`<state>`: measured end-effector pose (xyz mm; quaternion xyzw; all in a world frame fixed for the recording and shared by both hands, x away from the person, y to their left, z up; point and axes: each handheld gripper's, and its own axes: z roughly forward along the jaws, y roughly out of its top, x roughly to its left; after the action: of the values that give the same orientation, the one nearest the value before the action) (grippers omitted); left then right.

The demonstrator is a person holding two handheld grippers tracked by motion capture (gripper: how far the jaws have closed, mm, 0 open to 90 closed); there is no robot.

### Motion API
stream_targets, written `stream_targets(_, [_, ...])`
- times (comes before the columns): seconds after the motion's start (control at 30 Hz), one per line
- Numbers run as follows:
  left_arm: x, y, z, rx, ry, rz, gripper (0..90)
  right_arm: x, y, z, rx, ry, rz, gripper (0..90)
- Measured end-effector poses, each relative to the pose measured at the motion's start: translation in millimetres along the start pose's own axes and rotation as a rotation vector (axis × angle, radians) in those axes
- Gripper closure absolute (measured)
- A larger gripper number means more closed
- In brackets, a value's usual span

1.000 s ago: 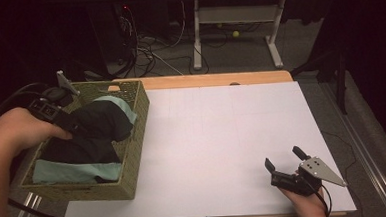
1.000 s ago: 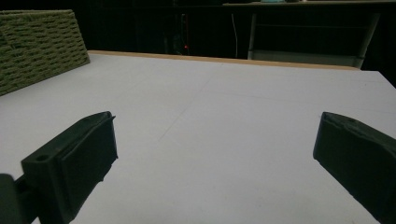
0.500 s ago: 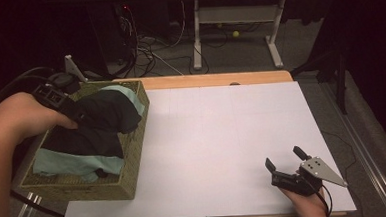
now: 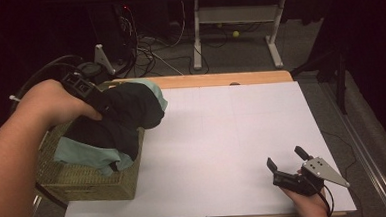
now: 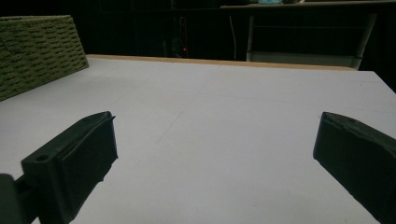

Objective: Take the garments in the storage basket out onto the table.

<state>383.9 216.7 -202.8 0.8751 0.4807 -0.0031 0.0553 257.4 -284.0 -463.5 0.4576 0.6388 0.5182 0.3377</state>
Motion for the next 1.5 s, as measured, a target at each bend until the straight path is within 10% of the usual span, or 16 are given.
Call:
stream_targets(0.83, [-77.0, 65.9, 9.2, -0.031, -0.029, 0.166, 52.3, 0.1, -1.0, 1.9, 0.003, 0.005, -0.003, 0.0])
stream_targets(1.5, [-107.1, 106.3, 72.3, -0.071, -0.052, 0.237, 52.2, -0.8, -0.6, 2.6, 0.002, 0.010, 0.003, 0.0])
